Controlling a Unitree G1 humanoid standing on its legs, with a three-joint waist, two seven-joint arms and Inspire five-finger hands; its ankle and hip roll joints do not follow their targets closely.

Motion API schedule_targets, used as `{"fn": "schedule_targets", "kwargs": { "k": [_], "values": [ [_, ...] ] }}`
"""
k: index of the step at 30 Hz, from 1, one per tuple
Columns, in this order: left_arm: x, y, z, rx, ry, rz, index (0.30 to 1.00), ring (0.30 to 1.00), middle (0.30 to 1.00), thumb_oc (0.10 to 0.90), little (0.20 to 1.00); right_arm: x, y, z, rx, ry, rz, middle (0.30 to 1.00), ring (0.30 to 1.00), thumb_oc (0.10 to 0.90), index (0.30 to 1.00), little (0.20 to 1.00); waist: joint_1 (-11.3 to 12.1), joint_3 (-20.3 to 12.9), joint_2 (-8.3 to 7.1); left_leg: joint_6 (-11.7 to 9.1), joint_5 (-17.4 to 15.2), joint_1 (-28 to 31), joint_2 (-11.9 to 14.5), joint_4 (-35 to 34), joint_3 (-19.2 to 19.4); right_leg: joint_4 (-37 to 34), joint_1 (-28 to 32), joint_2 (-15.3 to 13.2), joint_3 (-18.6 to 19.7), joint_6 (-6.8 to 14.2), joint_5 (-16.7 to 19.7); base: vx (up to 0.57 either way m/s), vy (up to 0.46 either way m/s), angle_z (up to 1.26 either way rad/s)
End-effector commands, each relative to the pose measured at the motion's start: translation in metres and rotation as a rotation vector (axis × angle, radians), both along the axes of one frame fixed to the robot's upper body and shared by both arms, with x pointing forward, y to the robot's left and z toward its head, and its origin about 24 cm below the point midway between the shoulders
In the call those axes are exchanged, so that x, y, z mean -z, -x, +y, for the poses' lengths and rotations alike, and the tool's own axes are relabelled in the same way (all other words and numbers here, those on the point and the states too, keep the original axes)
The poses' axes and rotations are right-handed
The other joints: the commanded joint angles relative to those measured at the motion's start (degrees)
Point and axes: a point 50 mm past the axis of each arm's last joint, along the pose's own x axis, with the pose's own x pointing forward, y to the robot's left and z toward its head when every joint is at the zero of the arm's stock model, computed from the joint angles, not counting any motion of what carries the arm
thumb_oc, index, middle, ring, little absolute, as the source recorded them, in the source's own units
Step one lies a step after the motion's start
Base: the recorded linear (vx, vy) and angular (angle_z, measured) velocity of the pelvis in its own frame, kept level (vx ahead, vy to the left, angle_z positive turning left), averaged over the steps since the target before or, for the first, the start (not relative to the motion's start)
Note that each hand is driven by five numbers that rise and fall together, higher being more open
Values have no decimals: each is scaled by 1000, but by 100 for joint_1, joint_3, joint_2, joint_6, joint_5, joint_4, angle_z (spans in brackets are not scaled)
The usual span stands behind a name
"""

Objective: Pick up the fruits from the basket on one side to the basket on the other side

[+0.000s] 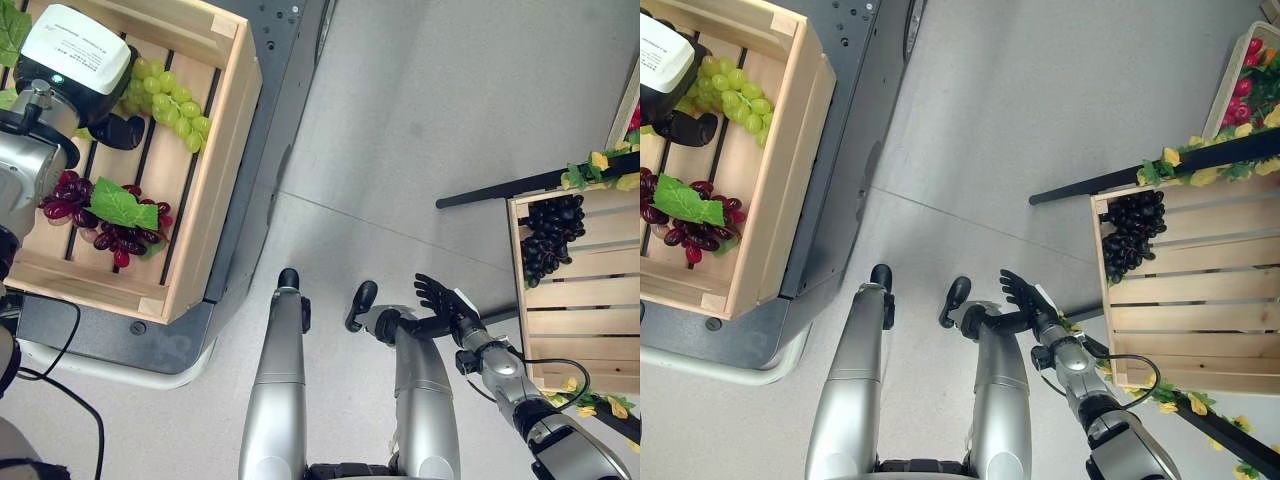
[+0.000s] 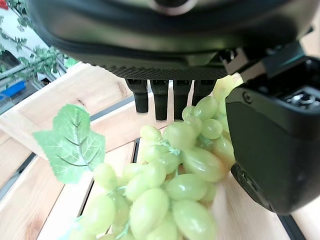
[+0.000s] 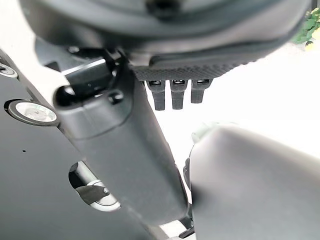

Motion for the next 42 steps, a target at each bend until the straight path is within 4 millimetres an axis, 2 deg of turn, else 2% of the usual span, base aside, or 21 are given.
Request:
{"fn": "schedule_targets", "kwargs": {
  "k": [1, 8, 11, 13, 15, 19, 22, 23, 24, 26, 27, 29, 33, 35, 37, 38, 40, 42],
  "values": [
    [-20, 13, 10, -26, 5, -61, 300, 300, 300, 400, 300, -2, 19, -37, 100, -6, -38, 900, 900, 800, 900, 900, 25, -63, 185, 447, 229, 671, -287, -1200, 528, -314, 551, 83, -151, 200, 489, 0, 0, 0],
    [-13, 6, -4, 66, 34, 39, 300, 300, 300, 400, 300, -2, 21, -38, 106, -14, -42, 900, 900, 800, 900, 900, -32, -63, 260, 464, 189, 896, -217, -1264, 693, -300, 675, -16, -171, 217, 494, -2, -6, 1],
    [-8, 7, -5, 78, 34, 64, 300, 300, 300, 400, 300, -2, 21, -38, 112, -14, -44, 900, 900, 800, 900, 900, -45, -63, 304, 473, 164, 1036, -188, -1292, 760, -315, 772, -50, -160, 227, 496, 8, 2, 1],
    [0, 8, -1, 75, 30, 102, 300, 300, 300, 400, 300, 2, 27, -39, 117, -11, -25, 900, 900, 800, 900, 900, -54, -63, 354, 446, 26, 1412, -170, -1328, 812, -323, 1074, -73, -90, 320, 429, 32, 5, 0],
    [1, 9, 1, 66, 44, 97, 300, 300, 300, 400, 300, 2, 27, -40, 119, -10, -23, 900, 900, 800, 900, 900, -59, -63, 371, 442, 16, 1502, -165, -1344, 830, -340, 1153, -84, -76, 331, 437, 0, 0, 0],
    [2, 15, 16, 45, 129, 22, 300, 300, 300, 400, 300, 4, 29, -41, 125, -9, -11, 900, 900, 800, 900, 900, -45, -63, 404, 438, 7, 2001, -172, -1510, 866, -460, 1585, -98, -20, 349, 446, -15, -18, -4],
    [5, 26, 35, 35, 226, -82, 300, 300, 300, 400, 300, 6, 31, -40, 131, -15, -3, 900, 900, 800, 900, 900, -24, -63, 439, 449, 2, 2457, -216, -1684, 876, -574, 1967, -123, 31, 384, 492, -16, -31, -5],
    [5, 33, 46, 38, 340, -174, 300, 300, 300, 400, 300, 8, 32, -38, 129, -20, -3, 900, 900, 800, 900, 900, -13, -63, 450, 452, -1, 2653, -232, -1744, 880, -629, 2139, -141, 53, 399, 510, -13, -34, -5],
    [7, 34, 48, 38, 363, -188, 300, 300, 300, 400, 300, 8, 33, -37, 129, -21, 0, 900, 900, 800, 900, 900, -8, -63, 454, 453, -1, 2729, -241, -1774, 878, -653, 2205, -146, 55, 403, 514, -11, -44, -9],
    [18, 46, 67, 47, 549, -315, 300, 300, 300, 400, 300, 10, 34, -31, 125, -32, -3, 900, 900, 800, 900, 900, 9, -66, 482, 455, -12, 3130, -293, -1903, 865, -797, 2577, -171, 89, 426, 533, -3, -33, -13],
    [20, 48, 70, 51, 582, -335, 300, 300, 300, 400, 300, 10, 34, -29, 124, -33, -2, 900, 900, 800, 900, 900, 15, -79, 488, 459, -14, 3214, -304, -1933, 865, -827, 2649, -174, 98, 423, 531, 16, -26, -15],
    [34, 60, 83, 69, 754, -446, 300, 300, 300, 400, 300, 11, 35, -22, 118, -53, -7, 900, 900, 800, 900, 900, 16, -247, 520, 463, -12, 3515, -343, -2109, 840, -1018, 2925, -190, 118, 421, 528, 34, -23, -12],
    [55, 69, 91, 86, 910, -494, 300, 300, 300, 400, 300, 12, 38, -11, 92, -87, -6, 900, 900, 800, 900, 900, -7, -530, 605, 440, 51, 3954, -397, -2487, 865, -1405, 3323, -205, 165, 437, 560, 53, -7, -7],
    [65, 71, 90, 113, 983, -504, 300, 300, 300, 400, 300, 11, 39, -3, 51, -105, -9, 900, 900, 800, 900, 900, -26, -702, 665, 431, 97, 4243, -452, -2752, 871, -1670, 3566, -220, 198, 479, 641, 49, -20, -1],
    [70, 72, 85, 154, 984, -468, 300, 300, 300, 400, 300, 6, 37, 11, 7, -112, -34, 900, 900, 800, 900, 900, -15, -932, 739, 434, 280, 4550, -492, -3147, 932, -2061, 3810, -226, 146, 488, 807, 52, -42, -2],
    [71, 72, 84, 165, 987, -464, 300, 300, 300, 400, 300, 5, 38, 12, 0, -114, -41, 900, 900, 800, 900, 900, -17, -943, 754, 408, 209, 4646, -509, -3179, 896, -2064, 3891, -223, 174, 552, 747, 47, -34, -8],
    [73, 72, 76, 231, 1039, -451, 300, 300, 300, 400, 300, 1, 35, 23, -12, -81, -47, 900, 900, 800, 900, 900, -12, -1187, 815, 384, 433, 4940, -571, -3650, 936, -2634, 4213, -148, 118, 525, 888, 32, -42, -5],
    [70, 72, 71, 284, 1068, -451, 300, 300, 300, 400, 300, 1, 35, 24, -4, -66, -39, 900, 900, 800, 900, 900, -12, -1275, 843, 360, 508, 5094, -615, -3876, 918, -2865, 4367, -93, 135, 539, 926, 40, -39, -1]
  ]
}}
